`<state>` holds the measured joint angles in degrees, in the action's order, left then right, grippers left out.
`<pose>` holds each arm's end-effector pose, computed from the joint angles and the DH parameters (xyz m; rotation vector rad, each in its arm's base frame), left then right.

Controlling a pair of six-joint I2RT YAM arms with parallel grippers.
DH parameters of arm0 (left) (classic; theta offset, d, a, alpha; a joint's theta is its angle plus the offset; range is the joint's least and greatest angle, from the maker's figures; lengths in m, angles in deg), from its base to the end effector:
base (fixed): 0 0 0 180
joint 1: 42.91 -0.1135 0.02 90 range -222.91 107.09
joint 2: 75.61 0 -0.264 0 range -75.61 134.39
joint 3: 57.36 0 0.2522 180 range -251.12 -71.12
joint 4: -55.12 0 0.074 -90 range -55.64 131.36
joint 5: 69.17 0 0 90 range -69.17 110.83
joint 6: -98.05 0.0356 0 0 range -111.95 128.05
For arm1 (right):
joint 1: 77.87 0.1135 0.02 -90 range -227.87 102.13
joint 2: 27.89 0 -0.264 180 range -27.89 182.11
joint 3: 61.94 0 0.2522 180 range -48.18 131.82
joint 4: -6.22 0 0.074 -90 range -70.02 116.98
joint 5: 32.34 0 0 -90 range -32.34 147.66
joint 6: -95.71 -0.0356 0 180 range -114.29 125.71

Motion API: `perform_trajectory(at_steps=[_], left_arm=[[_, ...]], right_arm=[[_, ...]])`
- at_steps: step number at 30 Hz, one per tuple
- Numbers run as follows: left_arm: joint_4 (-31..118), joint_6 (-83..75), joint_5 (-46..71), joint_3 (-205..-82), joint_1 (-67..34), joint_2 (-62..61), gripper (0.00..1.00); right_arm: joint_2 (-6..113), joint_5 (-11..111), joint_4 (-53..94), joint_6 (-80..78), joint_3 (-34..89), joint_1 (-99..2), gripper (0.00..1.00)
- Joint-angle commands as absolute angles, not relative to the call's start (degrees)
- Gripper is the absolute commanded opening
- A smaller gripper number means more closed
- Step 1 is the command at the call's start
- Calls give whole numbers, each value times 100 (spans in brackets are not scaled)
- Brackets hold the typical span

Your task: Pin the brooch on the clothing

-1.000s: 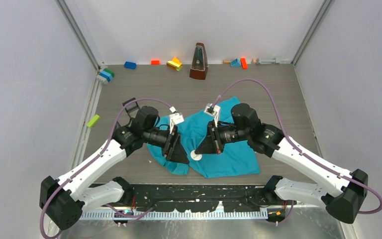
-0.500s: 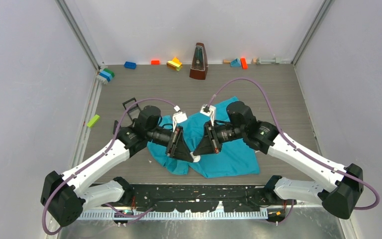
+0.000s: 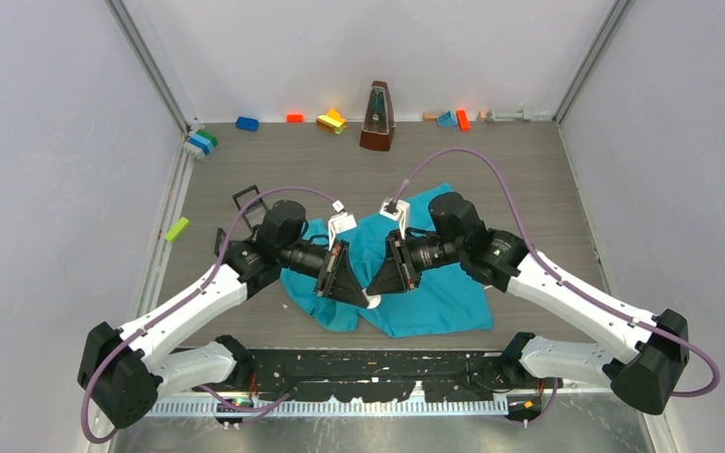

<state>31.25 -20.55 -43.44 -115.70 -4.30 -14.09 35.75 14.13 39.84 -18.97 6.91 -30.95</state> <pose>0.1563 -0.1658 0.2909 0.9942 2.0348 -1.8221 0.1472 0.1933 0.3255 -0.9511 2.0866 1.5002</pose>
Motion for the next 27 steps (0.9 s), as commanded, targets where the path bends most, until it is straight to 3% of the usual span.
perform_trajectory(at_steps=[1, 6, 11, 16, 22, 27], left_arm=[[3406, -2066, -4122, -11560, -436, -1609, 0], [2997, -1820, -3232, -11573, -448, -1960, 0], [2783, -1678, -2284, -11670, -495, -2380, 0], [3296, -1894, -1782, -11529, -664, -2980, 0], [3746, -2148, -1924, -11287, -821, -3227, 0], [4032, -2350, -2071, -11166, -829, -3151, 0]], right_arm=[[3130, 2416, 3678, -2084, 840, -3088, 28], [2135, 3550, 2894, -2584, 183, -3170, 49], [1457, 4100, 1617, -3266, -672, -3173, 54], [1472, 3667, 375, -3819, -1219, -3172, 61], [2010, 3172, -706, -4298, -1365, -3173, 62], [2410, 3107, -1252, -4555, -1367, -3164, 57]])
